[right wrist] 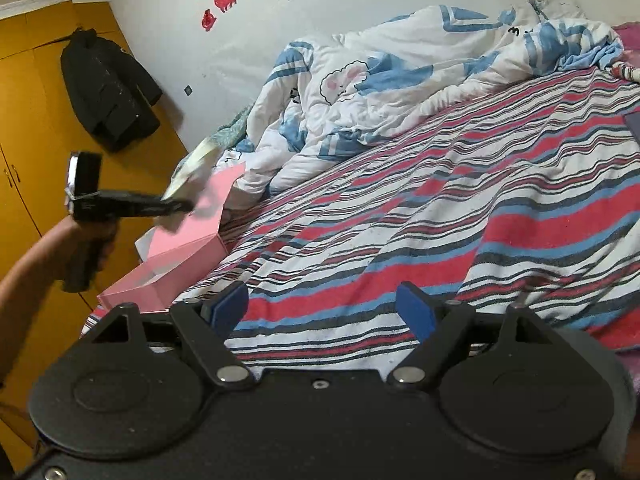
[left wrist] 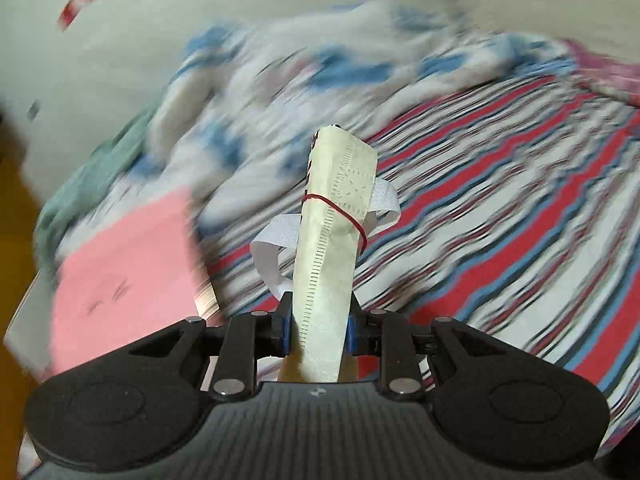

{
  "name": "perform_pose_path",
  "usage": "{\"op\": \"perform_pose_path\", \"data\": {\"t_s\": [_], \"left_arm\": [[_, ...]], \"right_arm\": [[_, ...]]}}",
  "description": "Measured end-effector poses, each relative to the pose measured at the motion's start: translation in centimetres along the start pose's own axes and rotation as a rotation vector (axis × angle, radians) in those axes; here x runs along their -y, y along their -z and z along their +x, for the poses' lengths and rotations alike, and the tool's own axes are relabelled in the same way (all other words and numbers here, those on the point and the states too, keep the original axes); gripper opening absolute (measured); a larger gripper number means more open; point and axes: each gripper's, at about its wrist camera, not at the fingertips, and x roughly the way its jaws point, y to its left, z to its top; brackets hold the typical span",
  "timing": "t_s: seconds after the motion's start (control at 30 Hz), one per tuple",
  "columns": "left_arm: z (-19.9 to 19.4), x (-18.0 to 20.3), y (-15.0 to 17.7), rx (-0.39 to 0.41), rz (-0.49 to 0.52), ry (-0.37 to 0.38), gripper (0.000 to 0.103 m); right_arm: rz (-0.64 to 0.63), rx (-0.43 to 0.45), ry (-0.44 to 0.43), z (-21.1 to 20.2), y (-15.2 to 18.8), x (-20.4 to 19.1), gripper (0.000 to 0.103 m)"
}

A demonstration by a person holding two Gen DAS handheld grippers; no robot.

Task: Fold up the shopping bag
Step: 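Carry the banded bag with the left tool toward the pink box, then lower the banded bag into the pink box and open the left tool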

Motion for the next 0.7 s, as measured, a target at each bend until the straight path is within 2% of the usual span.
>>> {"op": "perform_pose_path", "data": {"t_s": [0.13,0.23,0.33,0.5,0.7], "left_arm": [[0.2,-5.9,1.1,-0.129,-0.027,-0.127,0.023],[1.9,-7.9,1.8,-0.224,-0.048,-0.147,0.023],[4.7,-8.5,2.7,-0.309,-0.065,-0.151,0.023],[9.5,-8.7,4.7,-0.423,-0.140,-0.111,0.023],[11.8,-8.7,6.6,-0.506,-0.189,-0.087,0.024]], "right_arm": [[0.052,-0.024,-0.014,0.9,0.3,0.8,0.083],[0.054,-0.030,-0.022,1.2,0.3,0.7,0.083],[0.040,-0.030,-0.026,1.2,0.1,0.4,0.083],[0.018,-0.027,-0.011,1.0,0.0,0.0,0.083],[0.012,-0.025,-0.003,0.9,-0.2,0.0,0.083]]}}
